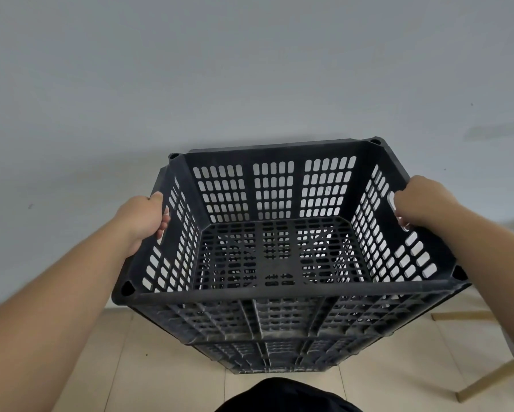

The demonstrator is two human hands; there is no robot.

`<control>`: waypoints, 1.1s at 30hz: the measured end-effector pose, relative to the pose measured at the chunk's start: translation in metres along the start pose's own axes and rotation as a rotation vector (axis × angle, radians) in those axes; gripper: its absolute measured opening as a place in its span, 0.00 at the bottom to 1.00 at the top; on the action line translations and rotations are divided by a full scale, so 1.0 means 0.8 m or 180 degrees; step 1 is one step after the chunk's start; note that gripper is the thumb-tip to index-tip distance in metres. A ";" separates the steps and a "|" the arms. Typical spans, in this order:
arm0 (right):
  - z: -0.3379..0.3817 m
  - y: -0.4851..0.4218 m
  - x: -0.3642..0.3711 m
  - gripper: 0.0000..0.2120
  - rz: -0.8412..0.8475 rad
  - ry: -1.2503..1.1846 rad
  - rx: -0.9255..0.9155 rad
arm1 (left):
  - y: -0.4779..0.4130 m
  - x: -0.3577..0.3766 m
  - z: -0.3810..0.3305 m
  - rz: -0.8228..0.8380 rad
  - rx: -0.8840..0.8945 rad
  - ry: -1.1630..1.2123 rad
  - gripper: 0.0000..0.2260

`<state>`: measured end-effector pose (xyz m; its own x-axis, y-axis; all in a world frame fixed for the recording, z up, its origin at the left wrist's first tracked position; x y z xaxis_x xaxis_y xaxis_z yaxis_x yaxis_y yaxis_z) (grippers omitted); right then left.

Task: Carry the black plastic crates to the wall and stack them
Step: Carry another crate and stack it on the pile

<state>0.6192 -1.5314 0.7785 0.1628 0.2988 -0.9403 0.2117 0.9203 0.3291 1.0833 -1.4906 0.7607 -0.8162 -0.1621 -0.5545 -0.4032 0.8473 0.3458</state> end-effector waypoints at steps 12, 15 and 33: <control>-0.012 -0.003 0.010 0.07 -0.0482 -0.0717 0.0234 | 0.007 0.004 -0.001 -0.0300 0.0073 -0.0195 0.24; -0.009 -0.001 0.010 0.06 -0.0478 -0.0746 0.0187 | 0.010 0.004 -0.001 -0.0338 0.0049 -0.0220 0.24; -0.014 0.007 0.007 0.06 -0.0402 -0.0817 0.0089 | 0.024 0.005 -0.006 -0.0432 0.0201 -0.1111 0.20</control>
<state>0.6103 -1.5219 0.7736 0.3714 0.1053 -0.9225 0.2717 0.9377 0.2164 1.0702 -1.4776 0.7688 -0.5625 -0.1021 -0.8205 -0.4628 0.8612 0.2101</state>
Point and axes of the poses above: each hand's wrist, its own y-axis away from the middle knuckle, its own x-axis out of the palm, z = x × y, the point moved 2 cm from there along -y, towards the middle knuckle, and after that the axes turned 5 degrees about z, right-handed, at the moved point
